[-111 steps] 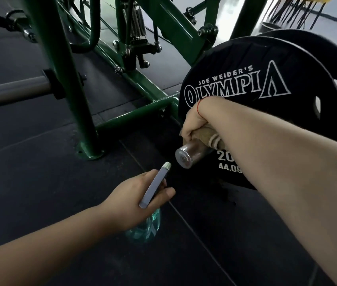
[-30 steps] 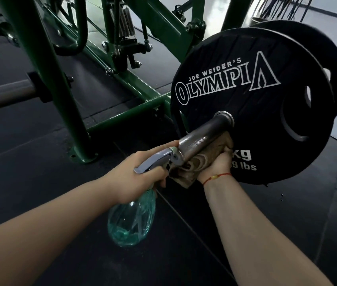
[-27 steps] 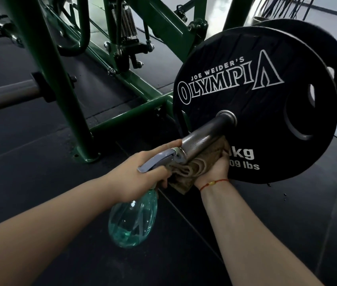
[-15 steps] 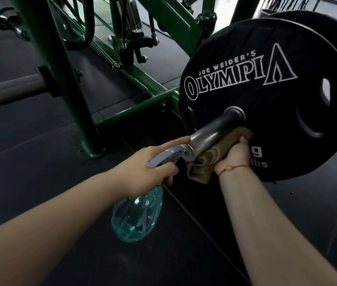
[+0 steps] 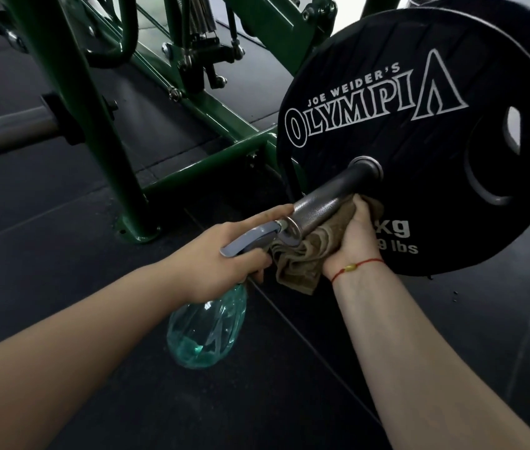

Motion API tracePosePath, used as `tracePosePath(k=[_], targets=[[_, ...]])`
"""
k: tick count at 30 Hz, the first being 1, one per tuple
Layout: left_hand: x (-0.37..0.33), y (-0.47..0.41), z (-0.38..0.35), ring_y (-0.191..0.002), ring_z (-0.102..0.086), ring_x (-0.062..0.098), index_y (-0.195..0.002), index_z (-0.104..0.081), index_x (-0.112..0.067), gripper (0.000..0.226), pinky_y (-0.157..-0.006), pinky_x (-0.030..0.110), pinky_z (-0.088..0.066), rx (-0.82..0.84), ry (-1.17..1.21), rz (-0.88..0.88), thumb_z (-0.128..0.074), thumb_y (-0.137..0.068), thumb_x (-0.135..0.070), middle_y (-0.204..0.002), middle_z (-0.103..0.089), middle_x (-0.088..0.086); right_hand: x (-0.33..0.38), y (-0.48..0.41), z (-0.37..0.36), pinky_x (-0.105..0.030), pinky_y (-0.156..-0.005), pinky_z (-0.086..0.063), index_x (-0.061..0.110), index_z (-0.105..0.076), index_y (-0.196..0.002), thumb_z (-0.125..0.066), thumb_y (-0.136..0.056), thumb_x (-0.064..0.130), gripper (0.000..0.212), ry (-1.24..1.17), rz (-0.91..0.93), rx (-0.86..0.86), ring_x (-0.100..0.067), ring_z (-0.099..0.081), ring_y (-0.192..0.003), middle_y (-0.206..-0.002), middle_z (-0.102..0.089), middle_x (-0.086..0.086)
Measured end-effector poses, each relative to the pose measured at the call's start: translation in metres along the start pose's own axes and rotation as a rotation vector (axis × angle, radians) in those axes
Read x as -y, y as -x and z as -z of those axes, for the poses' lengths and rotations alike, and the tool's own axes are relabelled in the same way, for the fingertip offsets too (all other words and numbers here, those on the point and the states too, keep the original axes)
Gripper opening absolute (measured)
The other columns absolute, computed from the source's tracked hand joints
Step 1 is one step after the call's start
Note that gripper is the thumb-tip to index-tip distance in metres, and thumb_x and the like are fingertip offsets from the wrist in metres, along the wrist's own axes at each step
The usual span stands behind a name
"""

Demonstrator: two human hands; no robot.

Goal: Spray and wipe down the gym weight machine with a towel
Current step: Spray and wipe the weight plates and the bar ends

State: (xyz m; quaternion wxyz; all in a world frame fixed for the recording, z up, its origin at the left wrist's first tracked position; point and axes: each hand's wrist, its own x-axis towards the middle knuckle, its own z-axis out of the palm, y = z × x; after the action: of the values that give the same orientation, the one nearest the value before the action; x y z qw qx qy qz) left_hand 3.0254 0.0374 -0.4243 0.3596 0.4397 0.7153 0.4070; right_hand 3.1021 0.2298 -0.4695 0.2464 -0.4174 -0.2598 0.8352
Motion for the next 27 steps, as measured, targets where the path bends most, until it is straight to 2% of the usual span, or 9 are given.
tracePosePath(k=[2, 4, 9, 12, 14, 16, 18, 21, 27], targets=[[0.001, -0.002, -0.003, -0.081, -0.063, 0.042, -0.14, -0.038, -0.067, 0.07, -0.075, 0.054, -0.056, -0.028, 0.009, -0.001, -0.053, -0.082, -0.032, -0.113, -0.07, 0.019, 0.0, 0.008, 0.0, -0.036, -0.066, -0.06, 0.017, -0.056, -0.137, -0.052, -0.094, 0.06, 0.062, 0.04, -0.024, -0.018, -0.032, -0.068, -0.101, -0.121, -0.068, -0.014], [0.001, -0.003, -0.005, -0.095, -0.063, 0.051, -0.141, -0.038, -0.065, 0.069, -0.078, 0.063, -0.053, -0.046, 0.017, -0.003, -0.053, -0.082, -0.033, -0.122, -0.064, 0.028, 0.001, 0.015, -0.002, -0.035, -0.068, -0.059, 0.016, -0.059, -0.133, -0.054, -0.094, 0.06, 0.059, 0.086, -0.054, -0.045, -0.031, -0.069, -0.097, -0.117, -0.07, -0.014], [-0.005, 0.001, -0.014, -0.064, -0.048, 0.034, -0.142, -0.035, -0.067, 0.07, -0.061, 0.047, -0.045, -0.108, -0.011, 0.052, -0.053, -0.087, -0.027, -0.114, -0.065, 0.028, 0.001, 0.023, 0.001, -0.033, -0.072, -0.057, 0.016, -0.056, -0.134, -0.058, -0.092, 0.061, 0.061, 0.189, -0.075, -0.091, -0.025, -0.07, -0.092, -0.114, -0.071, -0.01], [-0.018, 0.004, -0.016, -0.07, -0.059, 0.036, -0.141, -0.032, -0.069, 0.068, -0.067, 0.051, -0.052, -0.124, -0.038, 0.133, -0.054, -0.09, -0.03, -0.109, -0.068, 0.025, 0.003, 0.036, 0.005, -0.045, -0.09, -0.057, 0.023, -0.047, -0.144, -0.066, -0.082, 0.068, 0.079, 0.261, -0.102, -0.087, -0.026, -0.068, -0.106, -0.127, -0.067, -0.007], [-0.029, 0.009, -0.017, -0.062, -0.054, 0.032, -0.142, -0.028, -0.071, 0.065, -0.064, 0.052, -0.048, -0.114, -0.079, 0.2, -0.054, -0.094, -0.035, -0.091, -0.069, 0.02, 0.002, 0.043, 0.012, -0.053, -0.104, -0.049, 0.032, -0.037, -0.151, -0.072, -0.066, 0.073, 0.101, 0.356, -0.095, -0.083, -0.026, -0.064, -0.117, -0.137, -0.061, -0.004], [-0.041, 0.015, -0.019, -0.061, -0.052, 0.034, -0.143, -0.025, -0.07, 0.064, -0.063, 0.053, -0.046, -0.128, -0.117, 0.262, -0.051, -0.093, -0.04, -0.08, -0.065, 0.015, 0.009, 0.054, 0.016, -0.054, -0.109, -0.045, 0.037, -0.029, -0.154, -0.074, -0.061, 0.072, 0.109, 0.477, -0.078, -0.083, -0.025, -0.06, -0.122, -0.141, -0.057, -0.002], [-0.055, 0.025, -0.02, -0.076, -0.061, 0.037, -0.143, -0.031, -0.066, 0.059, -0.071, 0.054, -0.051, -0.185, -0.053, 0.314, -0.05, -0.092, -0.044, -0.088, -0.068, 0.012, 0.018, 0.068, 0.021, -0.051, -0.11, -0.045, 0.036, -0.031, -0.153, -0.074, -0.055, 0.071, 0.113, 0.606, -0.065, -0.072, -0.023, -0.059, -0.123, -0.14, -0.058, 0.0], [-0.084, 0.033, -0.02, -0.098, -0.069, 0.022, -0.133, -0.049, -0.055, 0.042, -0.091, 0.052, -0.054, -0.31, 0.071, 0.362, -0.052, -0.092, -0.046, -0.099, -0.071, -0.003, 0.039, 0.093, 0.026, -0.047, -0.109, -0.046, 0.032, -0.041, -0.148, -0.073, -0.06, 0.065, 0.1, 0.799, -0.08, -0.031, -0.02, -0.061, -0.119, -0.132, -0.062, 0.002], [-0.162, 0.041, -0.015, -0.094, -0.07, 0.021, -0.115, -0.059, -0.047, 0.02, -0.092, 0.044, -0.056, -0.48, 0.14, 0.305, -0.054, -0.102, -0.032, -0.102, -0.07, 0.002, 0.087, 0.153, 0.019, -0.049, -0.1, -0.052, 0.03, -0.05, -0.137, -0.073, -0.082, 0.044, 0.061, 0.932, -0.233, -0.003, -0.026, -0.066, -0.105, -0.116, -0.067, -0.002]])
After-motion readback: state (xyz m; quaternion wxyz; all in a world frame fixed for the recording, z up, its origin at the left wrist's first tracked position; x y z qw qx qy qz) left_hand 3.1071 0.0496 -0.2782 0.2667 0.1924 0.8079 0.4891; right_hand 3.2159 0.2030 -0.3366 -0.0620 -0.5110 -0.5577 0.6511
